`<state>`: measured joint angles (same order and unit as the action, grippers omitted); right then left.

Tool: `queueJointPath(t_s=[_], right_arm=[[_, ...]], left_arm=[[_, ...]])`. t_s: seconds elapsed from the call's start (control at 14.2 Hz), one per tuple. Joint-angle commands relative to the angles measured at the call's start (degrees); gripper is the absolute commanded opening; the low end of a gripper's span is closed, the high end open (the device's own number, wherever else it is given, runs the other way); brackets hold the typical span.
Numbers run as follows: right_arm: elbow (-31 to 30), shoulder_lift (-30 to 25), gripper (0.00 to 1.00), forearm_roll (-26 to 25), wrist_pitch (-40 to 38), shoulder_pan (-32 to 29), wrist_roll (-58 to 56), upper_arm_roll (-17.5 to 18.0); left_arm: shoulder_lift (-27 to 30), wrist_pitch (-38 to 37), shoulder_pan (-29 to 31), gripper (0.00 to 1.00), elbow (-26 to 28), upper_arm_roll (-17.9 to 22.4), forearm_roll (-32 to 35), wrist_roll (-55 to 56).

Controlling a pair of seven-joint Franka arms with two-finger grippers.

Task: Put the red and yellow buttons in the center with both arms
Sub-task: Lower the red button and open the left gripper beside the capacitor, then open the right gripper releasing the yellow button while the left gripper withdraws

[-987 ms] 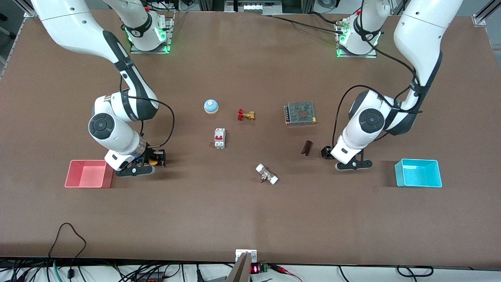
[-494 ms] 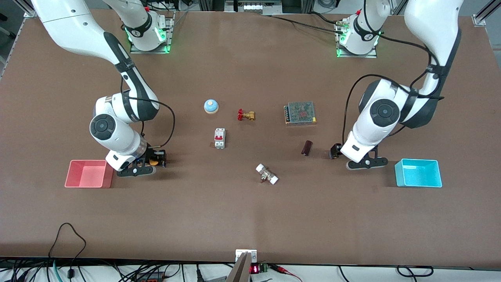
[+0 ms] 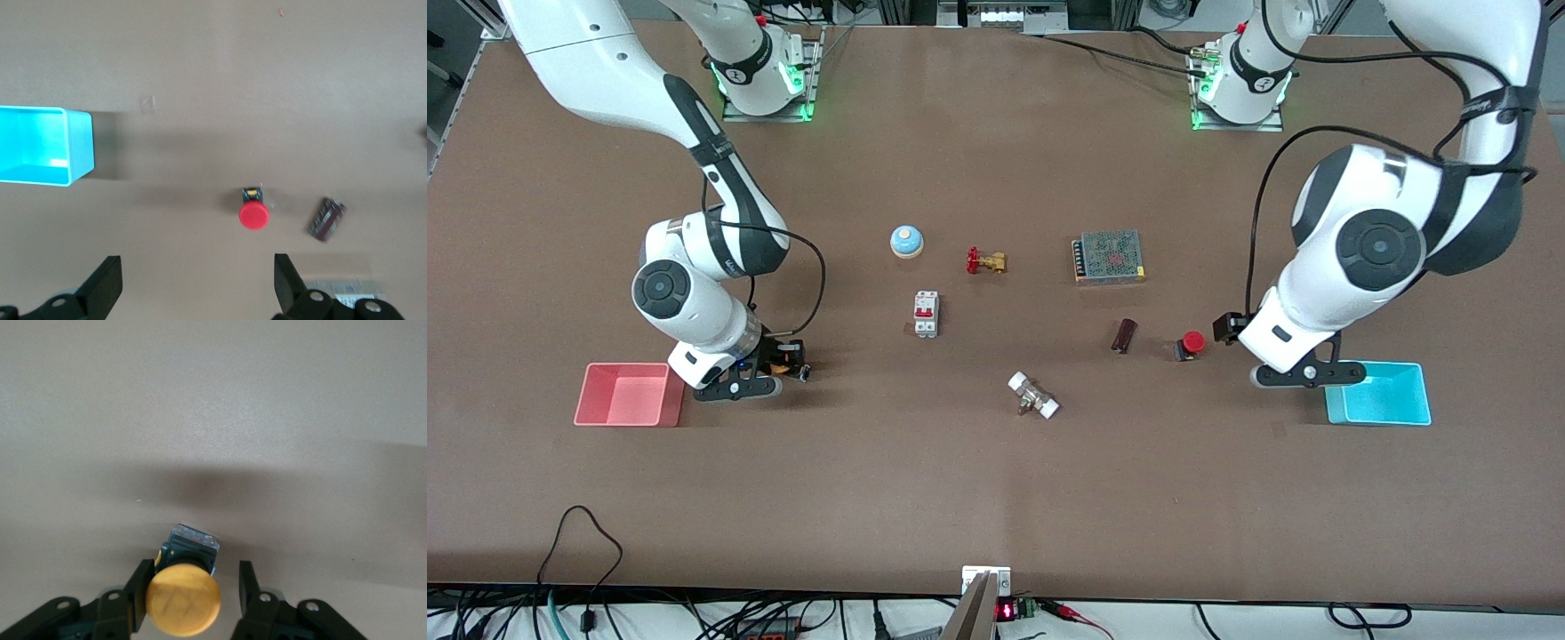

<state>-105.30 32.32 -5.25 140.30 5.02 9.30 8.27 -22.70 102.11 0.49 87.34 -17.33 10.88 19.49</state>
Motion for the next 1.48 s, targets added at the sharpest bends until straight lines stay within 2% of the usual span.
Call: queueJointPath(t_s=[0.0, 0.14, 0.21, 0.42, 0.49, 0.71, 0.85, 0.99, 1.13, 1.27, 1.41], right_arm=[[-0.5, -0.1, 0.74, 0.8, 0.9, 0.1, 0.7, 0.1], [-0.3, -0.1, 0.85, 0.9, 0.9, 0.1, 0.8, 0.1], [-0.1, -0.2, 1.0, 1.0, 0.9, 0.1, 1.0, 0.1], [1.6, -1.4, 1.0, 3.8, 0.0, 0.1, 1.3, 0.1], [2.4, -2.3, 1.0, 5.1, -1.4, 0.0, 1.2, 0.1], [8.4, -5.9, 1.0, 9.8, -12.6, -0.4, -0.5, -0.4], [10.9, -9.2, 1.0, 12.7, -20.3, -1.0, -4.4, -2.7], [11.0, -13.2, 1.0, 14.1, -25.1, -0.8, -7.2, -5.5], [11.0, -16.9, 1.0, 13.0, -30.1, -0.9, -7.4, -7.1], [11.5, -20.4, 1.0, 9.9, -34.1, -0.8, -7.4, -9.0], [12.6, -22.6, 1.0, 6.5, -38.0, -0.9, -7.4, -9.2]], left_arm=[[-0.9, -5.2, 1.3, 1.0, -5.4, -0.1, -1.6, -6.3], [-0.8, -11.2, 2.8, 1.0, -9.9, -0.2, -1.6, -10.2], [-0.8, -14.2, 3.3, 1.0, -11.9, -0.2, -1.6, -12.0], [-0.1, -19.5, 7.0, 1.0, -14.9, 0.2, -6.0, -18.3], [2.1, -19.3, 7.1, 1.0, -13.7, 1.2, -8.1, -21.0], [10.1, -17.0, 2.6, 1.0, -5.0, 9.0, -8.8, -22.6], [17.8, -8.2, 1.7, 1.0, 5.9, 12.0, -10.3, -22.5], [22.9, -0.8, 0.7, 1.0, 13.2, 13.0, -10.4, -22.0], [26.0, -0.4, 0.6, 1.0, 15.7, 13.1, -10.4, -22.6], [25.3, -2.5, 0.9, 1.0, 15.1, 13.0, -10.2, -22.4], [24.6, -4.6, 0.9, 1.0, 14.0, 13.0, -10.1, -22.4]])
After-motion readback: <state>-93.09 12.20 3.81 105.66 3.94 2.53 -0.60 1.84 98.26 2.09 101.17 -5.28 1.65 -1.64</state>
